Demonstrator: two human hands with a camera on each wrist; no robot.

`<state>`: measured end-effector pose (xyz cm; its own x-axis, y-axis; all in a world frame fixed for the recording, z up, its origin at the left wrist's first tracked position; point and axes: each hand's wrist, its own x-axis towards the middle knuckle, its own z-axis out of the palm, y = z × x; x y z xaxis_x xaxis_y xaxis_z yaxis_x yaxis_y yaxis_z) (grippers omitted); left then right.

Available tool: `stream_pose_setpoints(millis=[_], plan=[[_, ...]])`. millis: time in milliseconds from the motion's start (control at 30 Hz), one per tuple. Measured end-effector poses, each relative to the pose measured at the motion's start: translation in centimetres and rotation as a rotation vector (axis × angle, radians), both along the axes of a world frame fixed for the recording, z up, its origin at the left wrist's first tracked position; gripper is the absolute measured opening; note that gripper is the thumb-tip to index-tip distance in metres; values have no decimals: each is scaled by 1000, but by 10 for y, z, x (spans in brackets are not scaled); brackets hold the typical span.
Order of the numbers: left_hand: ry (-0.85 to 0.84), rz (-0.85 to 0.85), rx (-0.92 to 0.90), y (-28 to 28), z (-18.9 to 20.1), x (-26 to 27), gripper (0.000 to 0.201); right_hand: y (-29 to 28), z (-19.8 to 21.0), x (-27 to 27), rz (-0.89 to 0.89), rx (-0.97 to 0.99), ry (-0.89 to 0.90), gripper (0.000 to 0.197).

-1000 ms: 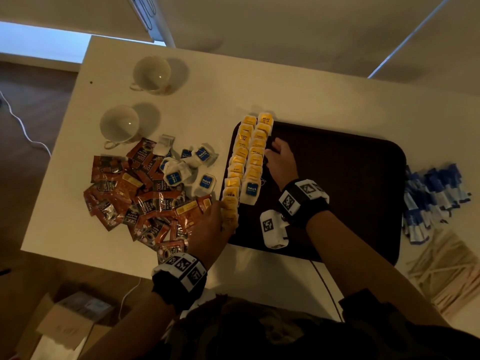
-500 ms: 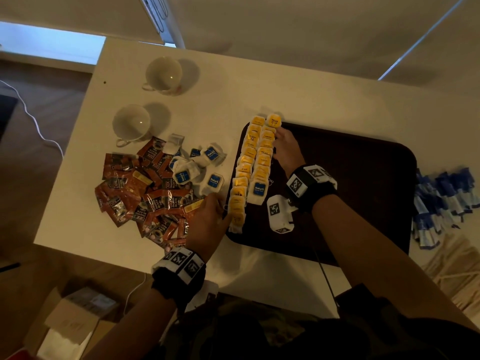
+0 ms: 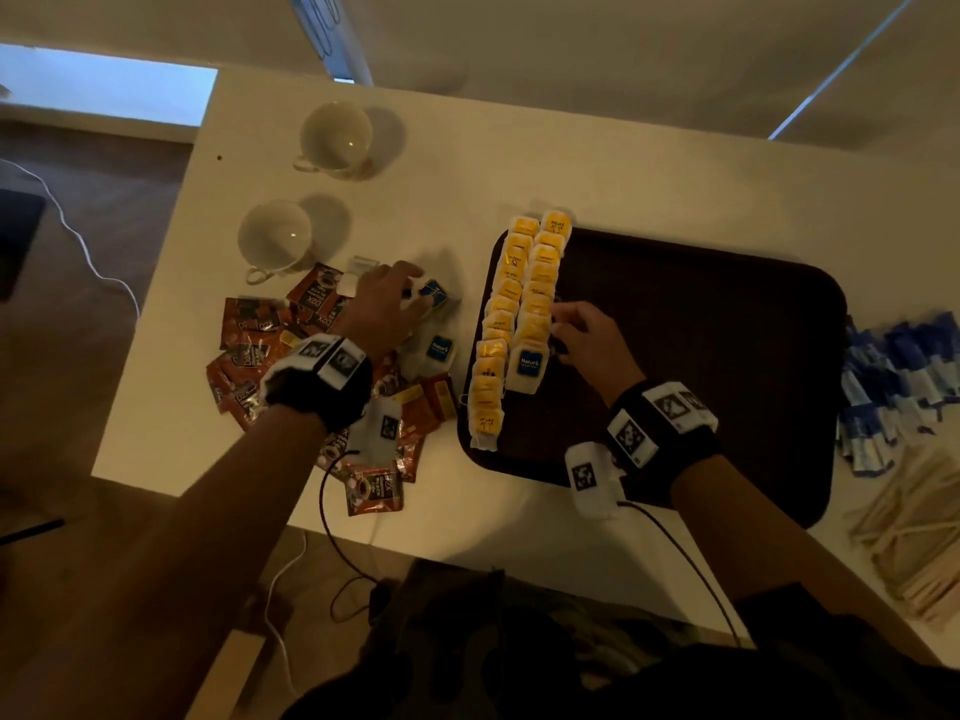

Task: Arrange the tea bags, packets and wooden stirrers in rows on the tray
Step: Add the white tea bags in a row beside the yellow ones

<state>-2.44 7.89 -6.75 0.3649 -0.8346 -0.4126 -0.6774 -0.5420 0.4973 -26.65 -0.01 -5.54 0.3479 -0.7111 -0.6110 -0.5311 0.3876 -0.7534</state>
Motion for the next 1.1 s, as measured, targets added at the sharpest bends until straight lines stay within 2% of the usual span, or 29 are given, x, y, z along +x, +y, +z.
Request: stream_pose_setpoints(millis=[67, 167, 267, 333, 400, 467, 633, 700, 767, 833, 933, 1000, 1100], plan=[[-71, -18, 121, -14, -4, -1, 44, 7, 1, -13, 6, -10, 55, 29], [-251, 35, 338, -28, -5, -11, 67, 14, 2, -34, -33, 21, 76, 28], [-218, 100, 378, -35, -8, -15, 75, 19, 8, -50, -93, 49, 78, 26], [-170, 59, 346, -40, -12, -12, 64, 23, 10, -58, -124, 50, 75, 24], [-112, 9, 290, -45, -14, -10, 44, 28, 11, -62, -139, 66, 68, 22], [-53, 28, 219, -48, -12, -10, 27, 32, 12, -61, -140, 96, 49, 22], [-11, 116, -18, -41, 8, -7, 17, 37, 22, -49, -120, 105, -21, 21], [82, 159, -141, -35, 23, -7, 16, 35, 28, -43, -116, 85, -63, 20], [291, 167, -206, -26, 46, -15, 14, 34, 37, -34, -126, 77, -135, 19], [486, 115, -179, -15, 69, -34, 10, 32, 48, -24, -140, 122, -255, 21], [682, 2, -73, 0, 89, -68, 9, 31, 61, -11, -107, 294, -417, 28], [750, -44, -29, 7, 89, -87, 15, 34, 64, -6, -53, 408, -485, 33], [732, -34, 5, 13, 82, -107, 31, 44, 65, -9, 18, 508, -514, 46]])
